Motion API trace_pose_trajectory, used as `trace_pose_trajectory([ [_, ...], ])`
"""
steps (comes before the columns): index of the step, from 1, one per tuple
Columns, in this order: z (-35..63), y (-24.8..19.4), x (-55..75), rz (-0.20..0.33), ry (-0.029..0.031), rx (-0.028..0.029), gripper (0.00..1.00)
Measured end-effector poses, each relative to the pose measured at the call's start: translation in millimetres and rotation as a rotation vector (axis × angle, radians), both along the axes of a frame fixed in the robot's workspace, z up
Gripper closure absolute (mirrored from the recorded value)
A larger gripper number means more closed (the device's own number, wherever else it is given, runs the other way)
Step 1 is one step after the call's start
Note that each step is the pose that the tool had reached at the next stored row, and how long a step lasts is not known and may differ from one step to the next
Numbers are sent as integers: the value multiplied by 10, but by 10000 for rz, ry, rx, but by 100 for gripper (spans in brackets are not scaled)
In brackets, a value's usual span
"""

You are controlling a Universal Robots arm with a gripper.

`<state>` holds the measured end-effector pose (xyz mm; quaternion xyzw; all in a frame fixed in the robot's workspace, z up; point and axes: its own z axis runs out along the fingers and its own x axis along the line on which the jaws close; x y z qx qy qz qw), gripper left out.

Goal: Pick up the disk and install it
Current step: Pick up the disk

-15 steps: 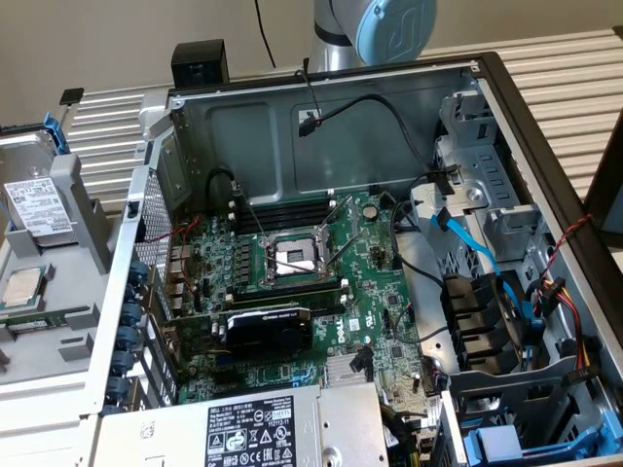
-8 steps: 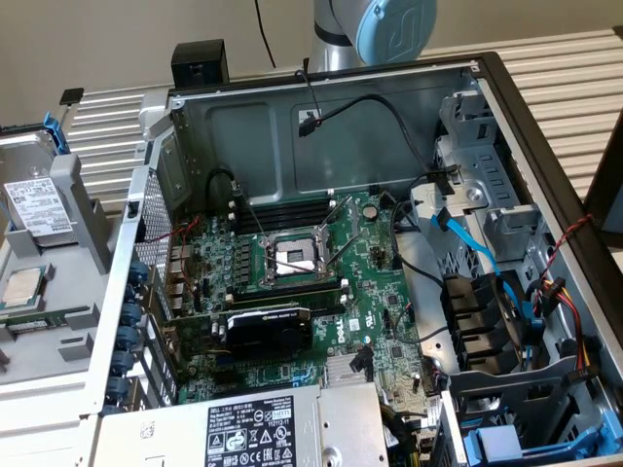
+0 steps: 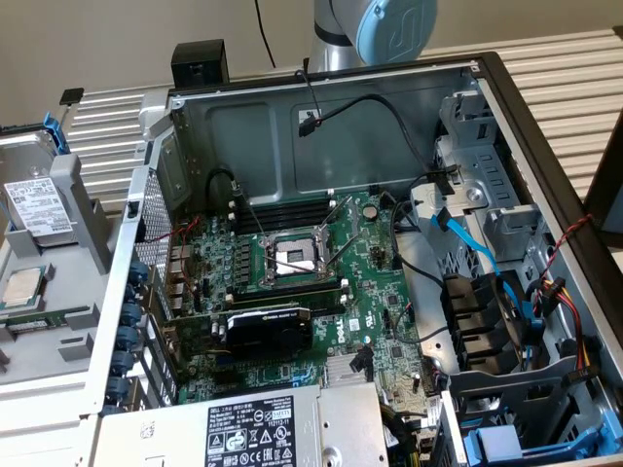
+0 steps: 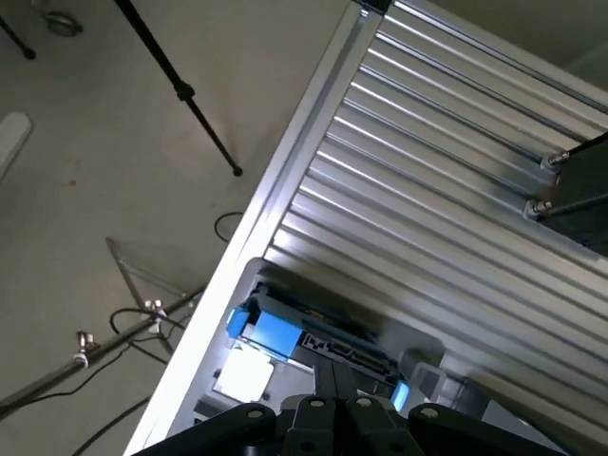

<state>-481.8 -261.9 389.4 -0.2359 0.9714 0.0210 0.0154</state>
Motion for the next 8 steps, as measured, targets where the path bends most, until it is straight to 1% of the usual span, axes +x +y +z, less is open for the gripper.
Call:
trace_pose_trajectory([
  [8, 0, 0, 0, 1454, 1, 0, 89],
])
